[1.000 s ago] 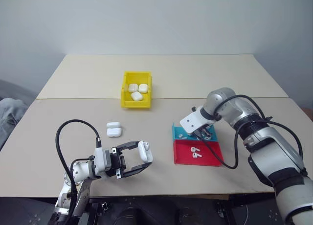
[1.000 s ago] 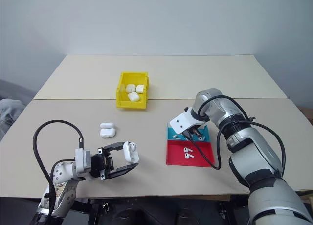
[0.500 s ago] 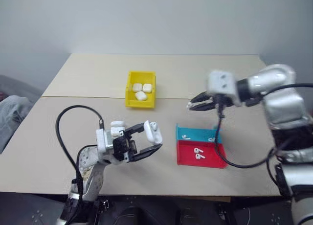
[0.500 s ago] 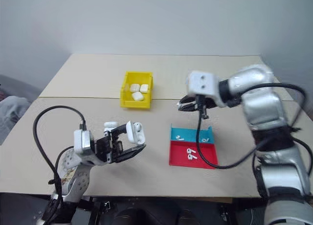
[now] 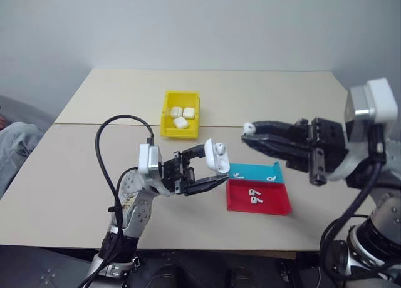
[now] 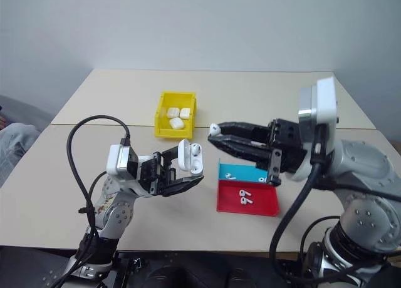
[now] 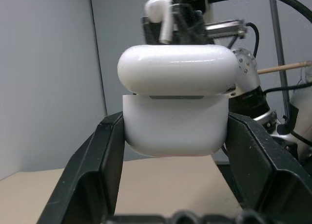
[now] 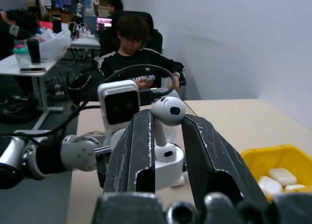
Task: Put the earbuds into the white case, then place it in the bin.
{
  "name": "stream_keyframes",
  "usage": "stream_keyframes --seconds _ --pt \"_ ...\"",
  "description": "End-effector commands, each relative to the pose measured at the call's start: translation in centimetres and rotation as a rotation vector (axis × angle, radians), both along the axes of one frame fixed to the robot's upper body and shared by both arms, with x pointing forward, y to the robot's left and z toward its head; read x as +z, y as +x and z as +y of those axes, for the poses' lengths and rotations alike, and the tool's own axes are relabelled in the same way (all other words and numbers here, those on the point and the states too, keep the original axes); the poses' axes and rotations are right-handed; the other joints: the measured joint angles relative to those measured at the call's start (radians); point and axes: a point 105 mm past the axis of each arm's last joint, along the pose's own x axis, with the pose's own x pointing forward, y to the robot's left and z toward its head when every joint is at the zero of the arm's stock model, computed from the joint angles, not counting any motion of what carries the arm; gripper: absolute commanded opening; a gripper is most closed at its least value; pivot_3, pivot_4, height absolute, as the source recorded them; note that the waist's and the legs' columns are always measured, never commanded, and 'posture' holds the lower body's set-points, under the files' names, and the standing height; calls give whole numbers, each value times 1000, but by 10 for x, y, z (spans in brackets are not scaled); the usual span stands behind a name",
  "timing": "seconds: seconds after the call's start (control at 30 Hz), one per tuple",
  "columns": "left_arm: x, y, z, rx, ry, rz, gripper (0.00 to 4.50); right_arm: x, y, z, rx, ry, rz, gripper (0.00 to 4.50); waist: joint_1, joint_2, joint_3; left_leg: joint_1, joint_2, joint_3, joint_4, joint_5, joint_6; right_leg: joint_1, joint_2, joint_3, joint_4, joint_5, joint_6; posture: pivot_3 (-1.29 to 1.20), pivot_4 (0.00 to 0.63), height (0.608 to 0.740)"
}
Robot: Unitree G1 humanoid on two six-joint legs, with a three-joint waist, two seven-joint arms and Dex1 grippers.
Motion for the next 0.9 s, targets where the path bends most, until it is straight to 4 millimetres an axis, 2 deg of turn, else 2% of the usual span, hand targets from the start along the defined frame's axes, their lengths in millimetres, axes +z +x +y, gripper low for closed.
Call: stream_keyframes --seconds 0.03,0.9 --pt "10 0 -2 -18 -13 -26 2818 -2 -9 6 44 33 -20 863 0 0 0 0 0 0 0 0 0 0 0 0 0 0 0 0 150 740" --pt "7 -5 -1 14 -25 -41 2818 -22 2 18 46 -65 -84 863 0 0 0 0 0 -1 0 0 0 0 0 0 0 0 0 0 150 740"
